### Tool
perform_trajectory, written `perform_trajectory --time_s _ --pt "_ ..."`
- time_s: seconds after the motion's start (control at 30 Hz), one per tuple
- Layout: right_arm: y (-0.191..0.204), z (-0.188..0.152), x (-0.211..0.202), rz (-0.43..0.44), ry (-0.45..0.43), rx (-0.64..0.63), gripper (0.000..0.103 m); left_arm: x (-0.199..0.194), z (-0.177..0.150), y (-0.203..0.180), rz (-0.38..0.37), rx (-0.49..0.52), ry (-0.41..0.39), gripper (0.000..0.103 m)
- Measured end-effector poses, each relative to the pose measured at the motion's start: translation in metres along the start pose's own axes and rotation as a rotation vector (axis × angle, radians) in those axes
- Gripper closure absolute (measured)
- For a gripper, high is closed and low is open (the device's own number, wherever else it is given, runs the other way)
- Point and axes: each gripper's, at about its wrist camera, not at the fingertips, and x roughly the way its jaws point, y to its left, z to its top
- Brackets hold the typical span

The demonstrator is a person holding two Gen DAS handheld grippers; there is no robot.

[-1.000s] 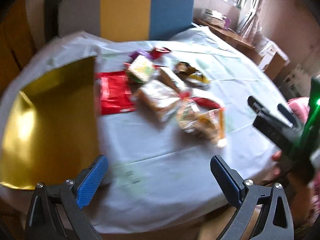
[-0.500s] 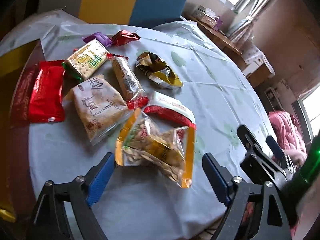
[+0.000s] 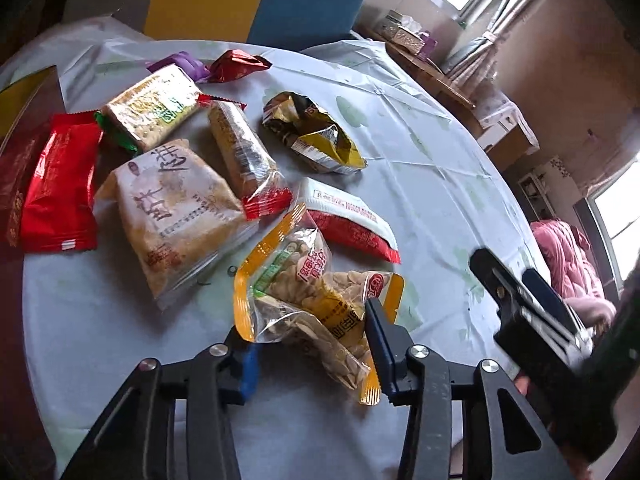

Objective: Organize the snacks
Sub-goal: 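Grasp the clear orange-edged seed bag with the left tool while the right tool grasps the white-and-red packet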

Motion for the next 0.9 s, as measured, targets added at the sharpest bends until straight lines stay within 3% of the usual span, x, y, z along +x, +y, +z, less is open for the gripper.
perform_trajectory --time_s 0.1,0.3,0.4,0.5,0.57,0.7,0.9 --pt "0.008 0.006 0.007 0.102 0.006 -0.023 0.016 -0.01 -0.008 0.01 -0.012 0.001 -0.002 0.058" --pt "0.037 0.023 0.037 0.265 0.076 -0.154 0.028 -0.024 -0.019 0.024 -0.01 -0.003 0.001 0.058" --pt "0.05 0.028 0.055 0.354 0.139 -0.212 0.028 -0.027 -0.021 0.028 -0.007 -0.001 0.001 0.058" --pt "0.066 0.03 0.07 0.361 0.18 -0.312 0.028 -0.029 -0.023 0.03 -0.012 0.004 0.0 0.058" --pt "0.071 0.032 0.082 0.434 0.227 -0.328 0.028 -0.03 -0.024 0.03 -0.011 0.012 0.0 0.058" --pt "0.073 0.031 0.096 0.497 0.298 -0.312 0.028 -0.031 -0.024 0.028 -0.001 0.033 -0.002 0.058" --pt "0.073 0.013 0.08 0.521 0.289 -0.356 0.029 -0.029 -0.023 0.025 0.02 0.044 -0.004 0.056"
